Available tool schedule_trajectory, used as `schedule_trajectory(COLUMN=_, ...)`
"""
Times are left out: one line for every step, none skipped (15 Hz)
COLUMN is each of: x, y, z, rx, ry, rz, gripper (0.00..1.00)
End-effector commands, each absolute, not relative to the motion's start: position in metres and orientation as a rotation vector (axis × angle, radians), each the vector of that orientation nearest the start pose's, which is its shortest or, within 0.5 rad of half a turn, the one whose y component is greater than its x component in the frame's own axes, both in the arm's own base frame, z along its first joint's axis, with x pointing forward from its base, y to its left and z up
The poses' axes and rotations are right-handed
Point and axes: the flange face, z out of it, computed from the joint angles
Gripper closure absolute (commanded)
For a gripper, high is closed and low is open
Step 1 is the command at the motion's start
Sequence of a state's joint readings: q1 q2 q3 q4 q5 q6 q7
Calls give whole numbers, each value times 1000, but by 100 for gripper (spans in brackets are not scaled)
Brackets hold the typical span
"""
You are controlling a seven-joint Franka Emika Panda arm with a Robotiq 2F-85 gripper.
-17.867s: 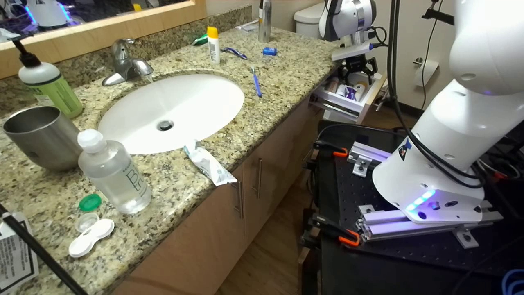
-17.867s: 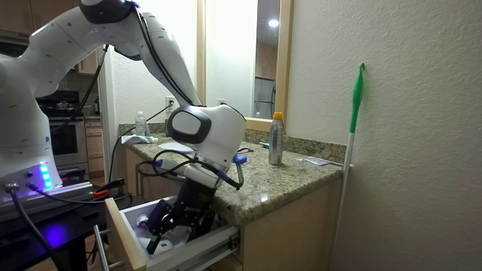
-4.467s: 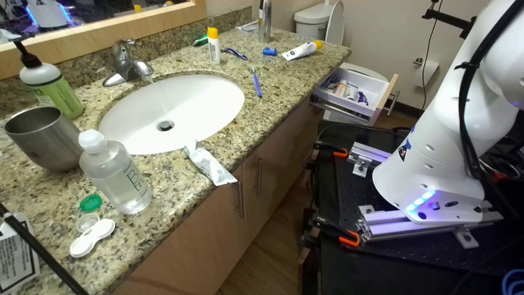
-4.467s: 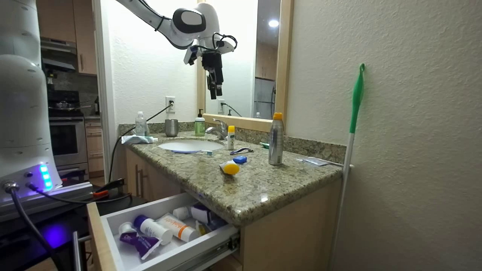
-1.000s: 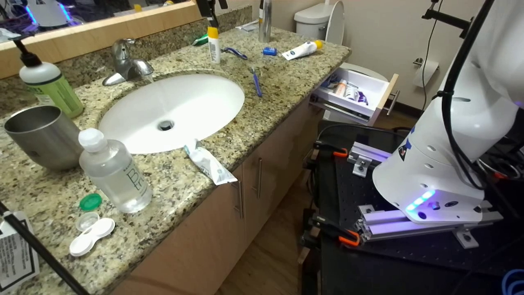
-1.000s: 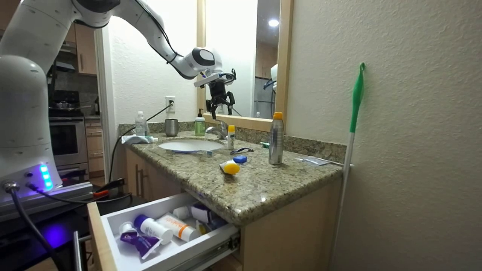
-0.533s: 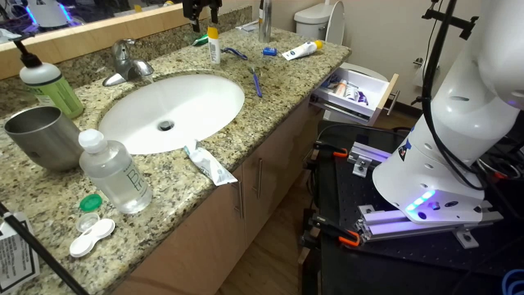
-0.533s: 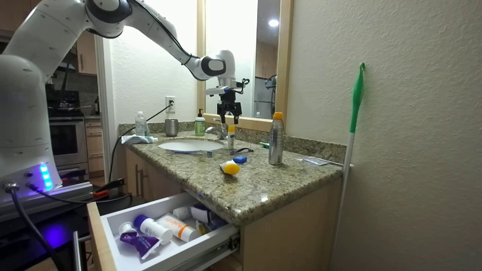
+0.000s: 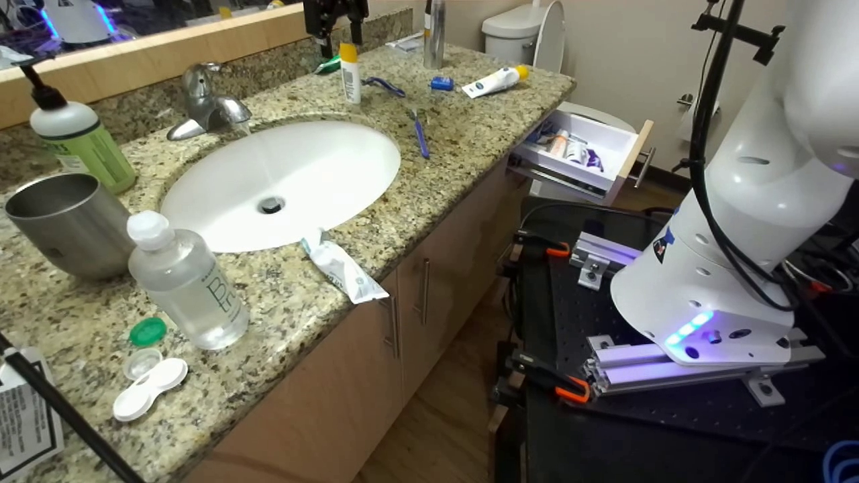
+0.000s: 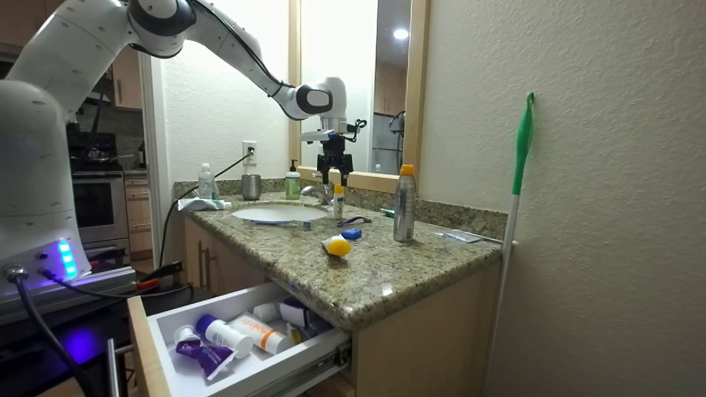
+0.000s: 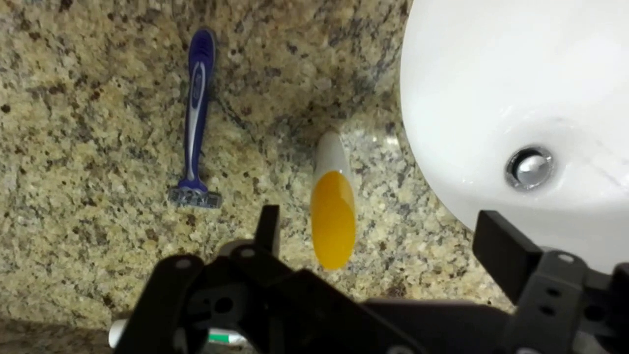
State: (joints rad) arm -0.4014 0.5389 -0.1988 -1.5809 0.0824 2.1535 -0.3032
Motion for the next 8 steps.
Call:
schedule_trajectory(x=570, y=-392, z=316, rx=-3100, ry=553, rz=99, gripper=0)
schedule_trajectory(x=576, y=-382, z=324, rx=-3124, ry=521, rz=38, gripper=0)
schedule_trajectory(x=574, y=-385, z=322, rx=-3121, ry=529, rz=49, gripper=0)
schedule_trajectory(x=573, y=-386, z=321, rx=-3121, ry=532, rz=49, gripper=0)
schedule_trajectory(x=574, y=-385, z=321, rx=-3121, ry=529, rz=49, gripper=0)
schedule_trajectory(x=575, y=-383, z=321, rx=-3122, ry=524, rz=47, gripper=19)
schedule_trajectory(x=578, y=-383, z=321, rx=-3129, ry=527, rz=26, gripper=26)
schedule_trajectory(x=578, y=-383, z=319, rx=-3130, ry=526, rz=21, gripper=33)
